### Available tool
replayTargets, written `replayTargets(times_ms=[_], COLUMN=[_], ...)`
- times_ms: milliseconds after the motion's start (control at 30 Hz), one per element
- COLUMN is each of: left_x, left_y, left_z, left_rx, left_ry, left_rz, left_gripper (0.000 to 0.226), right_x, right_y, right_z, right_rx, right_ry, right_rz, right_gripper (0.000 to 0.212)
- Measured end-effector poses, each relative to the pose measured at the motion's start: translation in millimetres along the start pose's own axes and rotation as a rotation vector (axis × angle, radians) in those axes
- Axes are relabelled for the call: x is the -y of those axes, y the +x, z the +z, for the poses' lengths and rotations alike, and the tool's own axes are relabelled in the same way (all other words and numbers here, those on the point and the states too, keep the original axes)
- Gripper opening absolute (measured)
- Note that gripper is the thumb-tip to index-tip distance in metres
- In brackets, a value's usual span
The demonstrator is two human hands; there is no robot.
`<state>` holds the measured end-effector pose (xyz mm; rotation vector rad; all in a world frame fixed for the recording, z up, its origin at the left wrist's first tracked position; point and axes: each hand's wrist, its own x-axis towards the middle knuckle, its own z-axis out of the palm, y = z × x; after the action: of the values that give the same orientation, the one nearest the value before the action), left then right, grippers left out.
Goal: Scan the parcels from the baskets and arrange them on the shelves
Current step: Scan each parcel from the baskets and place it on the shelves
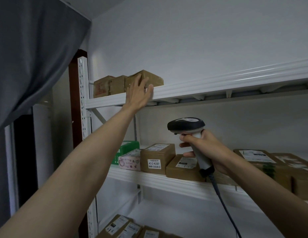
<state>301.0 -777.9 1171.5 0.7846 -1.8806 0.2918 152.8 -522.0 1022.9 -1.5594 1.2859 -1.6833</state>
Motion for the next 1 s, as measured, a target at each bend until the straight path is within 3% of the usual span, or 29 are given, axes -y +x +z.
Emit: replayTargets(times_ms=[300,467,600,767,1000], left_x=[-21,-28,-38,-74,-162], left_y=[7,5,-12,-69,-204], left_z=[-5,-9,-15,-24,5], left_rx=[0.145,0.128,-0.003,-0.282,-0.134], left_ry=[0.038,-0.013,-0.059,-0.167,-0.42], left_rz=[-0.134,-0.149,-0.081,-0.005,0.066], left_gripper=[0.077,0.079,0.067,0.042,0.02], right_x=[2,5,9,8,0], right_y=[-7,-17,-28,-56,-148], right_z=[-8,-16,-23,-36,-76], right_rx=[-0.018,-0.037,-0.041,-0.053,-0.11], right_ry=[-0.045,-0.063,-0.08,-0.029,-0.016], right_rz=[0.016,0.026,0.034,0.075,0.179], right_gripper=[0.018,0.028,0.031,0.02,0.026])
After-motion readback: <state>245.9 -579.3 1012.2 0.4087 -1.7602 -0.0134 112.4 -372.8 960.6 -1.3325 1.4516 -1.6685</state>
